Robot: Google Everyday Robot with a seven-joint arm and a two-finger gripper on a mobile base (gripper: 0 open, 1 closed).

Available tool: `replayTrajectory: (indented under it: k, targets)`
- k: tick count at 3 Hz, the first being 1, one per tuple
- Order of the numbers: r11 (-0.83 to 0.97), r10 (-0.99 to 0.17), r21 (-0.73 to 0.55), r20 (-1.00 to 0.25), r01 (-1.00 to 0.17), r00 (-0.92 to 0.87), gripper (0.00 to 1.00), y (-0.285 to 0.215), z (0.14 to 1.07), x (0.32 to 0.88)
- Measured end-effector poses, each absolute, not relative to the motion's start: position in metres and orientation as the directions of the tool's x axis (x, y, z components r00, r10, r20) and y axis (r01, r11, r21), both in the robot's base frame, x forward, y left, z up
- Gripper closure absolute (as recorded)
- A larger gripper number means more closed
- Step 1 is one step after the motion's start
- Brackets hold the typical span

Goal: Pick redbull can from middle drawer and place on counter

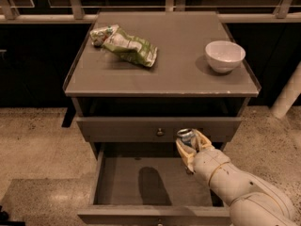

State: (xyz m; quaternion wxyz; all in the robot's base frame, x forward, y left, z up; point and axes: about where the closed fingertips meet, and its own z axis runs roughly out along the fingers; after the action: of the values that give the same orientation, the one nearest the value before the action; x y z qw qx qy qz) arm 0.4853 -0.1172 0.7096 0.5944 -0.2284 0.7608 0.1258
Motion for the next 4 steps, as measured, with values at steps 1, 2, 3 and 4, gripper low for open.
replayTrajectory:
  k: [1,2,3,4]
  targets:
    - [0.86,-0.263,-0.174,-0.957,-0.48,-0.125,1.0,-0.116,0.765,0.483]
    - [0.844,-0.335,-0.278,-0.941,-0.459,-0.046,1.0,-0.11,0.823,0.489]
    - [0.815,-0.4,-0.377,-0.915,-0.439,0.044,1.0,-0.097,0.879,0.495]
    - [0.794,-0.421,-0.427,-0.9,-0.433,0.114,1.0,-0.081,0.926,0.509]
